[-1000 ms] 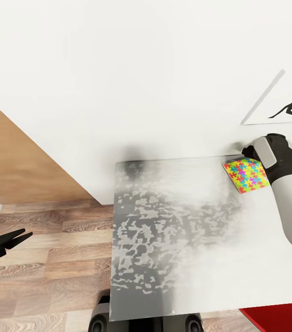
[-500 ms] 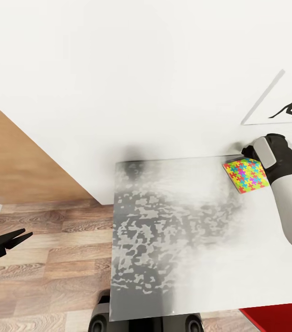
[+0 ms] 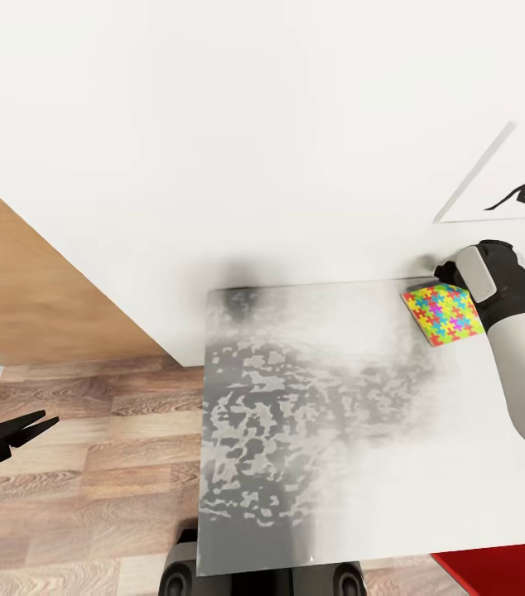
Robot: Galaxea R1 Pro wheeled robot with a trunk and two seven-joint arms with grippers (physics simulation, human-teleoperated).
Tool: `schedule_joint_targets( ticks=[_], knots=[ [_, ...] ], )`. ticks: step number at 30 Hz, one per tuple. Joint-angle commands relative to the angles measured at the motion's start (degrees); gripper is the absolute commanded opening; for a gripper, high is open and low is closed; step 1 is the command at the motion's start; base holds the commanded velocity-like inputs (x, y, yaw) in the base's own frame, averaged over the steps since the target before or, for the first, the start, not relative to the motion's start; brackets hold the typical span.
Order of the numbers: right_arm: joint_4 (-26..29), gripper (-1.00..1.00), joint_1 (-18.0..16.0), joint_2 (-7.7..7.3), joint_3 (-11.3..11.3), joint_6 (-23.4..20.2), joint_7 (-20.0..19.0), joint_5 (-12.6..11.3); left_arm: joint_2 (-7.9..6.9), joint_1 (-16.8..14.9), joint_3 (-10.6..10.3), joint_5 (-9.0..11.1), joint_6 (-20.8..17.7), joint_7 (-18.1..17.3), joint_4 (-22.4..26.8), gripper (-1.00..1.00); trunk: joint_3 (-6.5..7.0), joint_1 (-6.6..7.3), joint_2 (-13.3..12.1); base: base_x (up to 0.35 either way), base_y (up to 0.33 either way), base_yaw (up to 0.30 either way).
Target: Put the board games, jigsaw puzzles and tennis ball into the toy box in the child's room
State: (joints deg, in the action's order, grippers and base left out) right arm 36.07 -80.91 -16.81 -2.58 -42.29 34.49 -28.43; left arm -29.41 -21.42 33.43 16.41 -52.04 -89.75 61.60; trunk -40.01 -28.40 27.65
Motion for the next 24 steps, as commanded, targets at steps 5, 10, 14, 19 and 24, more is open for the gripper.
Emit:
schedule_joint_targets(
  ticks=[5, 10, 14, 19, 24],
  knots=[
    [0.0, 1.00, 0.0, -0.07, -0.3, -0.2, 0.5, -0.6, 0.02, 0.0, 0.0, -0.1, -0.6, -0.2, 0.0, 1.00, -0.27, -0.02, 0.1, 0.000, 0.000, 0.000],
    [0.0, 1.00, 0.0, -0.07, -0.3, -0.2, 0.5, -0.6, -0.01, 0.0, 0.0, -0.1, -0.6, -0.2, 0.0, 1.00, -0.48, -0.02, 0.1, 0.000, 0.000, 0.000],
    [0.0, 1.00, 0.0, -0.07, -0.3, -0.2, 0.5, -0.6, 0.00, 0.0, 0.0, -0.1, -0.6, -0.2, 0.0, 1.00, -0.65, -0.02, 0.1, 0.000, 0.000, 0.000],
    [0.0, 1.00, 0.0, -0.07, -0.2, -0.2, 0.5, -0.6, 0.00, 0.0, 0.0, -0.1, -0.6, -0.2, 0.0, 1.00, -0.87, -0.02, 0.1, 0.000, 0.000, 0.000],
    [0.0, 1.00, 0.0, -0.04, -0.2, -0.2, 0.5, -0.6, -0.01, 0.0, 0.0, -0.1, -0.6, -0.2, 0.0, 1.00, -1.08, -0.02, 0.1, 0.000, 0.000, 0.000]
  ],
)
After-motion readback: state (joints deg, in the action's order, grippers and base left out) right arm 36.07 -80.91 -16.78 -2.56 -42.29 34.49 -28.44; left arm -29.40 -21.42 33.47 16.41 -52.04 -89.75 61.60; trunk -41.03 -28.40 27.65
